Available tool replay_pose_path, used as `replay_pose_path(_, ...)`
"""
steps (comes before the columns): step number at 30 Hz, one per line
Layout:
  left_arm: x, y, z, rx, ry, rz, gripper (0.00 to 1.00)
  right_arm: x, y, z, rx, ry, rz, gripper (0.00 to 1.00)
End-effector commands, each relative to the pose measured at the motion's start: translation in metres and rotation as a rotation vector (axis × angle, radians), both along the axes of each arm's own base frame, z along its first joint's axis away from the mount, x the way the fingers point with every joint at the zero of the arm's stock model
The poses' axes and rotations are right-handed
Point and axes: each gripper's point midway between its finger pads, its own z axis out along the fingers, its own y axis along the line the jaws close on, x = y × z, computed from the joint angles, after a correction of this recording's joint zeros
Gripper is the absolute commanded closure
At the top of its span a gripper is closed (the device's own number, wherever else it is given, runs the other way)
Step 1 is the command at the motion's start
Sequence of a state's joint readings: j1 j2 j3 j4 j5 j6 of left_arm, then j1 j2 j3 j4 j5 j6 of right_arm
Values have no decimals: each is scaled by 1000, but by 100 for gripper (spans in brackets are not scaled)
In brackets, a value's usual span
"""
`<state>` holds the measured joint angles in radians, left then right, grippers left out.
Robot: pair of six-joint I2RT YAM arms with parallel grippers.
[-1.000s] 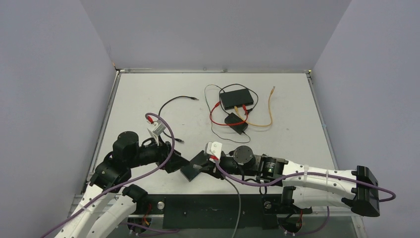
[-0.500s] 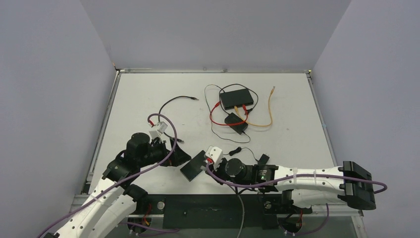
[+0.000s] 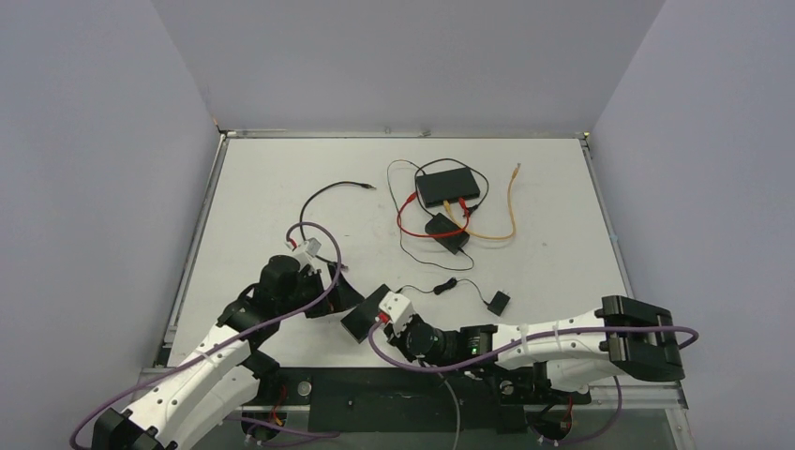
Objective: Insert the plug into the switch port
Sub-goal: Insert the connector into the switch port.
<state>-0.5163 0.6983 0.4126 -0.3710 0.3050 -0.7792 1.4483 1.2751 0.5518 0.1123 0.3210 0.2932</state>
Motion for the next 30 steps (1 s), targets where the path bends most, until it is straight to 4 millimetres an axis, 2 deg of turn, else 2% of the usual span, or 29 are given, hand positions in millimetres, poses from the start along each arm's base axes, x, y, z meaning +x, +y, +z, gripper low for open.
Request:
replay_pose_path(1, 18, -6, 6, -36, -67, 34, 11, -5, 13, -8, 56, 21, -44, 100)
replay_pose_path(9, 20, -8, -18, -16, -37, 22, 11, -18, 26, -27, 49, 54, -27, 100)
replay_pose_path(13, 21, -10, -27, -16, -29, 11, 11, -20, 34, -30, 44, 57, -23, 100)
replay_pose_path(21, 23, -15, -37, -17, -23, -13, 11, -20, 40, -33, 24, 61, -33, 100)
replay_pose_path(30, 21, -19, -39, -43, -32, -35, 11, -19, 46, -36, 13, 65, -45, 100)
